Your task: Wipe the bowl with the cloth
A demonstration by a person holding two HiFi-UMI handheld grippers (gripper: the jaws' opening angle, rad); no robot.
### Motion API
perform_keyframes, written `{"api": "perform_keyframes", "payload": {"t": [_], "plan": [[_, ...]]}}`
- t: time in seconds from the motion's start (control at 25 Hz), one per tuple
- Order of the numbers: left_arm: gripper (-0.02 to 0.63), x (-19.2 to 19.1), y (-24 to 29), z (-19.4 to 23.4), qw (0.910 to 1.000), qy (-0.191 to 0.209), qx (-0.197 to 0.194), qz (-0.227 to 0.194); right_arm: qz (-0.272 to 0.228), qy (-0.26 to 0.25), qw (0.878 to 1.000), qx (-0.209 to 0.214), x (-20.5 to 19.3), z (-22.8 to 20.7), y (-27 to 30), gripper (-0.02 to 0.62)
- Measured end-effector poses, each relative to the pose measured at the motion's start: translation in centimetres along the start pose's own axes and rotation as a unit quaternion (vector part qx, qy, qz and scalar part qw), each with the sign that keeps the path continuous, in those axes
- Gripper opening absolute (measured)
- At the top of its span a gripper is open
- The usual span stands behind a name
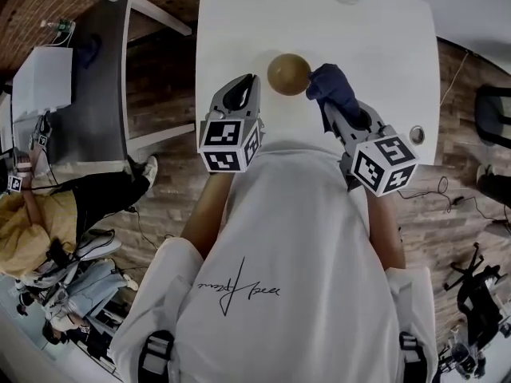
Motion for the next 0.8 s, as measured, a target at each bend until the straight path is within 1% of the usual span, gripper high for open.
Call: {"api": "perform_keyframes", "payload": {"t": [0.24, 0.4, 0.52, 0.68, 0.8], "plan": [[0.069, -1.3, 2.1, 1.7, 0.9983, 0.004, -0.045, 0.037, 0.001, 0.015, 1.0, -0.023, -0.4, 0.1, 0.5, 0.035], [0.086, -2.5, 3.9, 2.2, 0.996, -0.012, -0.064, 0.061, 0.012, 0.004, 1.0, -0.021, -1.1, 0.0, 1.2, 0.035], [0.092, -3.5, 5.3, 2.5, 0.9937, -0.032, -0.073, 0.079, 0.027, -0.006, 0.999, -0.02, -1.6, -0.2, 1.9, 0.035], [0.092, -5.0, 7.1, 3.3, 0.9905, -0.049, -0.072, 0.106, 0.041, 0.006, 0.999, -0.021, -1.9, -0.4, 2.8, 0.035], [0.092, -5.6, 8.1, 3.4, 0.9882, -0.063, -0.075, 0.118, 0.053, 0.011, 0.998, -0.016, -2.3, -0.7, 3.2, 0.035]]}}
Point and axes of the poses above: the fingertips, and each gripper's own axes: y forward along the fingers, z to its left, x out of its top, the point moved 9 cm from there along -y, backward along the fingers, and after that the axes turned 9 degrees about -x, right-handed, at the moved point
